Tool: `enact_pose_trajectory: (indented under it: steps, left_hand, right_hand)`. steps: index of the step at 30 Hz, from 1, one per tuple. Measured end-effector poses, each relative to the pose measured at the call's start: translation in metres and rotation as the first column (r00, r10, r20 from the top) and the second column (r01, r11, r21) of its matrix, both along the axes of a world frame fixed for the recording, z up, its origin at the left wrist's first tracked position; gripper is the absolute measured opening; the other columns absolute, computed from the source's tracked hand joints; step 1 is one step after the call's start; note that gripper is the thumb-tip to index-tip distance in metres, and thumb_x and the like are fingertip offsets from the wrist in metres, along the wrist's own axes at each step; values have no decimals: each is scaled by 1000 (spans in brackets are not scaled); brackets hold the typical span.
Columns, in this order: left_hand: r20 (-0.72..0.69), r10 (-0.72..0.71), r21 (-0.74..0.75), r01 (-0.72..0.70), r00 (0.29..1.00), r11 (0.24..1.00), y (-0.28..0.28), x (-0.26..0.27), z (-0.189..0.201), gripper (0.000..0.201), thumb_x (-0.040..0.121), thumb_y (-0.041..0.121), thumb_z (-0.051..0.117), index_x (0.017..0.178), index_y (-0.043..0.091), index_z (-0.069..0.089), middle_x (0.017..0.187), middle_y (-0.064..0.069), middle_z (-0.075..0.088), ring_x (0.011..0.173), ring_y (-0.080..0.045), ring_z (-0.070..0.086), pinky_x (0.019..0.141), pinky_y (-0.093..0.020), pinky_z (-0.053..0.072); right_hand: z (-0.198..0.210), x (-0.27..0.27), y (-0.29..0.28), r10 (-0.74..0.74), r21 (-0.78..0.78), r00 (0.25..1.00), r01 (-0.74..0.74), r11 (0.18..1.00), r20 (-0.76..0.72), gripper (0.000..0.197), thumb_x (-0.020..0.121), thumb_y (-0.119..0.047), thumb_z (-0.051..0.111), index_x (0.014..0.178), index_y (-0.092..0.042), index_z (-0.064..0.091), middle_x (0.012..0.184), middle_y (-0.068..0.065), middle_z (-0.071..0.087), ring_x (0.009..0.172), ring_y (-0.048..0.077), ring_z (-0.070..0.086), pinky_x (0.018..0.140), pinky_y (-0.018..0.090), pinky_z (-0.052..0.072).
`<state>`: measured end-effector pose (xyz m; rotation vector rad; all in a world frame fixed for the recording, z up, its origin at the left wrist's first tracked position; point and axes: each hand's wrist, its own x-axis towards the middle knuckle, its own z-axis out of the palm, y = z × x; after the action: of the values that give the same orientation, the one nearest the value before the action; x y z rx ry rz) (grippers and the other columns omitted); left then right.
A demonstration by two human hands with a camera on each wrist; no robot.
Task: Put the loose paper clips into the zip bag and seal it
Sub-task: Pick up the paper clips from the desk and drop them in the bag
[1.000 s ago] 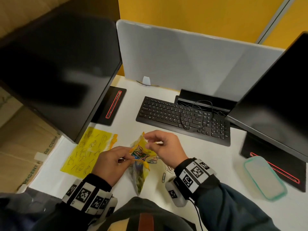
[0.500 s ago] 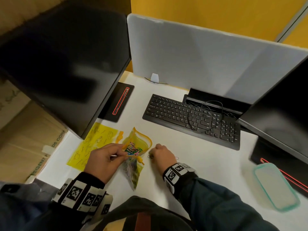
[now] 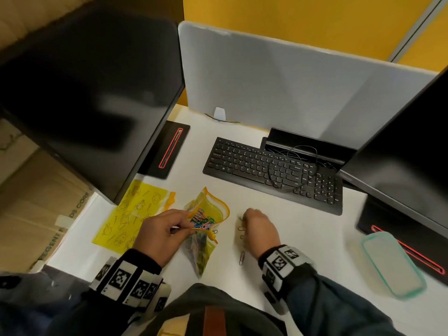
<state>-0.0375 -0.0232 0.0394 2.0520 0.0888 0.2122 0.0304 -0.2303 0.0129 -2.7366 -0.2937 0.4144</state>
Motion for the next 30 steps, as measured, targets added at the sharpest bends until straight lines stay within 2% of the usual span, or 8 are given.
enact_pose_trajectory:
  steps: [4, 9, 13, 15, 18, 22, 25, 30]
  left_hand:
    - [-18, -22, -8, 22, 1000, 1000, -6, 4, -2, 54, 62, -8, 77, 58, 44, 65, 84, 20, 65, 83, 8, 60, 67, -4, 47]
    - [-29, -25, 23, 25, 999, 999, -4, 9, 5, 53, 64, -7, 76, 59, 45, 65, 83, 21, 67, 83, 12, 58, 66, -2, 44]
    - [-10, 26, 38, -26, 1000, 999, 3, 8, 10, 49, 64, -6, 76, 59, 42, 65, 89, 0, 66, 83, 12, 58, 65, -1, 43]
    - [1, 39, 40, -39, 999, 998, 7, 6, 10, 45, 64, -7, 75, 64, 37, 66, 90, 2, 66, 83, 11, 59, 65, -2, 44]
    - [12, 58, 27, -58, 998, 998, 14, 3, 11, 40, 65, -8, 74, 68, 31, 66, 89, 18, 67, 83, 8, 60, 66, -3, 45]
    - [42, 67, 63, -69, 997, 996, 19, 2, 11, 44, 64, -5, 76, 68, 39, 67, 89, 15, 66, 86, 9, 59, 67, -4, 45]
    - [48, 65, 69, -68, 997, 995, 19, 1, 9, 36, 64, -4, 77, 71, 30, 67, 91, 3, 68, 85, 9, 59, 67, -3, 45]
    - [32, 34, 62, -36, 999, 997, 13, -1, 4, 44, 64, -4, 77, 66, 39, 67, 89, 4, 67, 84, 8, 60, 66, -5, 47]
  right_hand:
    - [34, 6, 0, -168, 494, 971, 65, 867, 168, 5, 86, -11, 56, 83, -15, 57, 81, -2, 59, 76, 16, 53, 65, 27, 39]
    - [48, 11, 22, 127, 501, 960, -240, 832, 250, 9, 86, -18, 57, 89, -17, 65, 89, 2, 66, 86, 18, 57, 77, 29, 44]
    - [32, 24, 6, -145, 636, 960, -42, 771, 239, 13, 89, -22, 55, 90, -18, 67, 88, -7, 65, 82, 8, 58, 74, 18, 44]
    - [16, 26, -3, -198, 555, 959, 54, 830, 202, 13, 91, -19, 54, 90, -16, 67, 91, -2, 68, 84, 14, 60, 76, 25, 46]
    - [-15, 10, 3, 220, 195, 976, -214, 957, -6, 30, 91, -15, 49, 119, -19, 58, 124, 5, 60, 112, 26, 56, 94, 33, 44]
    - [-40, -16, 23, 627, -50, 749, -650, 759, -214, 58, 97, -37, 37, 146, -17, 16, 158, 4, 11, 144, 27, 13, 115, 49, 15]
    - [-38, -15, 19, 562, -166, 783, -612, 774, -268, 63, 97, -48, 25, 147, -21, 0, 159, -2, -5, 146, 25, -7, 115, 52, -5]
    - [-31, -10, -22, 407, -234, 870, -473, 849, -279, 61, 97, -46, 25, 148, -23, 2, 159, -4, -3, 146, 25, -10, 113, 55, -9]
